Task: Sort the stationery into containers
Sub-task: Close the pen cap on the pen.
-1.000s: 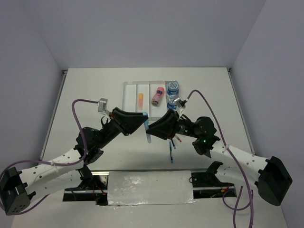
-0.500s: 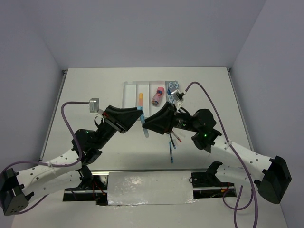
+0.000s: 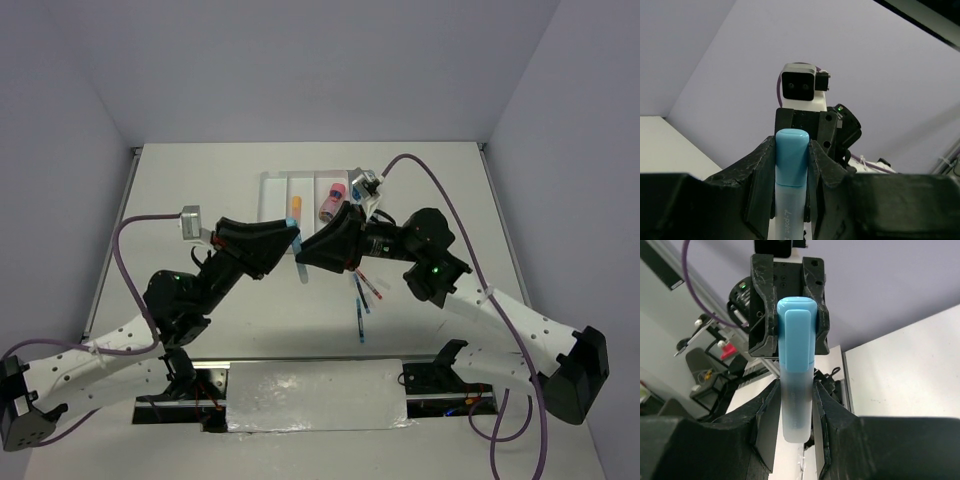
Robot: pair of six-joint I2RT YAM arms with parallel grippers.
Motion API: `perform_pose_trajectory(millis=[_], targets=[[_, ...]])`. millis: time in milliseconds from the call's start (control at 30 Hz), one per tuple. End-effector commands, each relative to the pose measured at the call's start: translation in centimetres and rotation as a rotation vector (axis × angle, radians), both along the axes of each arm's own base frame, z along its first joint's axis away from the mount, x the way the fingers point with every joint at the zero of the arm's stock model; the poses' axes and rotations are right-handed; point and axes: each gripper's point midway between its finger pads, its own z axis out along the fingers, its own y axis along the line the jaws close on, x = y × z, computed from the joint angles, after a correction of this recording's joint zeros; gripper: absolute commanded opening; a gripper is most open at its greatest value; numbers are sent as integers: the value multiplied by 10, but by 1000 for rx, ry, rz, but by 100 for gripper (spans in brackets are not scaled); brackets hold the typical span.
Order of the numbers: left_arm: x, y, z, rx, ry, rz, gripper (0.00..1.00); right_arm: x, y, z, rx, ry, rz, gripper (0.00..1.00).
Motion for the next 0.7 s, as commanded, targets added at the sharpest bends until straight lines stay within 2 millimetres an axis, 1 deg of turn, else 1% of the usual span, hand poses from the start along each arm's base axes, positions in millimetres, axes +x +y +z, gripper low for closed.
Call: perform_pose_trajectory(millis=[0,33,67,133,200,267,300,333,400,433,467,500,533,667], targets=[[-38,-36,-42,241,-67,-202,7,11,-22,78,181,-181,-133,0],[-41,-35,-40,243,-84,-214,8,2,-26,85,207,-215,-119,0],[-43,-35,-37,238,-100,-217,10,-3,-28,83,212,-227,-103,0],[-49,-36,-33,235,-124,-244,12,-14,-33,89,245,-257,-66,0],[-55,-38,-28,225,-156,-270,18,-27,-37,93,281,-281,-15,0],[-59,-39,-26,224,-172,-295,22,-31,-40,94,297,-283,-1,0],[-61,-39,-23,215,-182,-300,23,-36,-42,98,322,-296,14,0],[-62,-38,-22,210,-187,-306,26,-36,-42,96,322,-286,17,0],[-63,-38,-21,210,-193,-308,29,-34,-41,96,318,-282,11,0],[-63,-38,-18,208,-198,-302,33,-34,-41,95,316,-279,8,0],[-63,-37,-18,209,-198,-300,35,-32,-41,94,312,-286,-2,0],[-61,-37,-20,225,-192,-291,36,-31,-41,91,297,-280,-7,0],[-60,-36,-16,224,-190,-281,39,-29,-40,89,289,-288,-20,0],[-48,-34,-15,257,-151,-221,45,-26,-39,81,252,-286,-50,0]])
